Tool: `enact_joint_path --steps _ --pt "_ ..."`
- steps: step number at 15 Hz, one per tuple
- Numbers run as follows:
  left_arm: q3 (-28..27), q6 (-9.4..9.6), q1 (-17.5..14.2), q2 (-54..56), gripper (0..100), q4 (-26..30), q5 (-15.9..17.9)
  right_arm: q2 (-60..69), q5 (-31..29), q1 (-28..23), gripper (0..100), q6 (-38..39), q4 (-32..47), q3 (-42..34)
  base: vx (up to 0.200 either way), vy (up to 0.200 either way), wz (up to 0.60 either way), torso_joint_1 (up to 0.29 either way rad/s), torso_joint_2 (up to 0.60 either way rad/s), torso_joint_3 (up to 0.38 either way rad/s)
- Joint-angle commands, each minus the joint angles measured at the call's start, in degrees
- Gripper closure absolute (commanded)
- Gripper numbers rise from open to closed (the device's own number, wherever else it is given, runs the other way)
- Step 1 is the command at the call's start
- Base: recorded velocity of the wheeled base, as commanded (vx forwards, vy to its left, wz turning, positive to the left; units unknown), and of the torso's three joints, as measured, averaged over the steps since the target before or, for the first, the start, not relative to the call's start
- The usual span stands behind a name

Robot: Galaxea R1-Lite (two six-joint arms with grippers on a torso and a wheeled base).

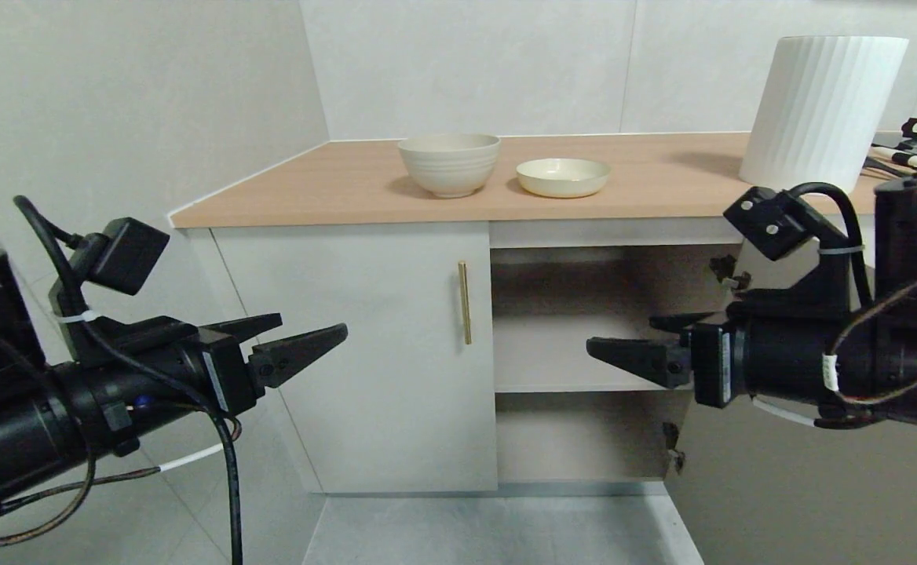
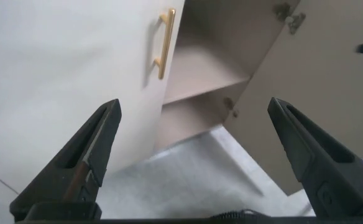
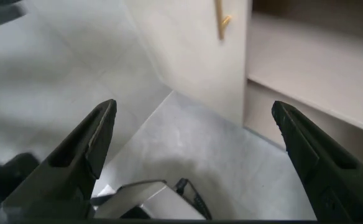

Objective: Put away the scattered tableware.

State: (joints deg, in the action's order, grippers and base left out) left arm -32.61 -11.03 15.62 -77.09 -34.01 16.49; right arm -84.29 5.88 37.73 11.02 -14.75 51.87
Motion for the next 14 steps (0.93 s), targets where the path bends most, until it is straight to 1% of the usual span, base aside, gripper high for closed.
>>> enact_joint_path --steps 1,3,4,8,14 --pt "-0.5 -0.04 -0.2 -0.4 0 -0.1 0.0 -4.7 -0.5 -0.4 0 0.1 0.0 1.7 0.000 0.000 0.00 0.000 0.00 0.000" --pt "-0.6 0.05 -0.7 -0.3 0 -0.1 0.0 -4.7 -1.1 -0.6 0 0.3 -0.3 1.6 0.000 0.000 0.00 0.000 0.00 0.000" --pt "-0.7 0.05 -1.7 -0.2 0 -0.1 0.1 -4.7 -1.0 -0.6 0 0.6 -0.3 1.6 0.000 0.000 0.00 0.000 0.00 0.000" --pt "-0.9 0.13 -4.0 1.2 0 -0.1 0.2 -3.6 -0.8 -0.3 0 0.4 -0.6 0.2 0.200 0.000 0.00 -0.001 0.00 0.005" --pt "-1.4 -0.04 -4.3 1.7 0 0.1 0.4 -4.4 -0.7 -0.2 0 0.2 -0.8 -0.3 0.200 0.000 0.00 0.004 0.00 0.001"
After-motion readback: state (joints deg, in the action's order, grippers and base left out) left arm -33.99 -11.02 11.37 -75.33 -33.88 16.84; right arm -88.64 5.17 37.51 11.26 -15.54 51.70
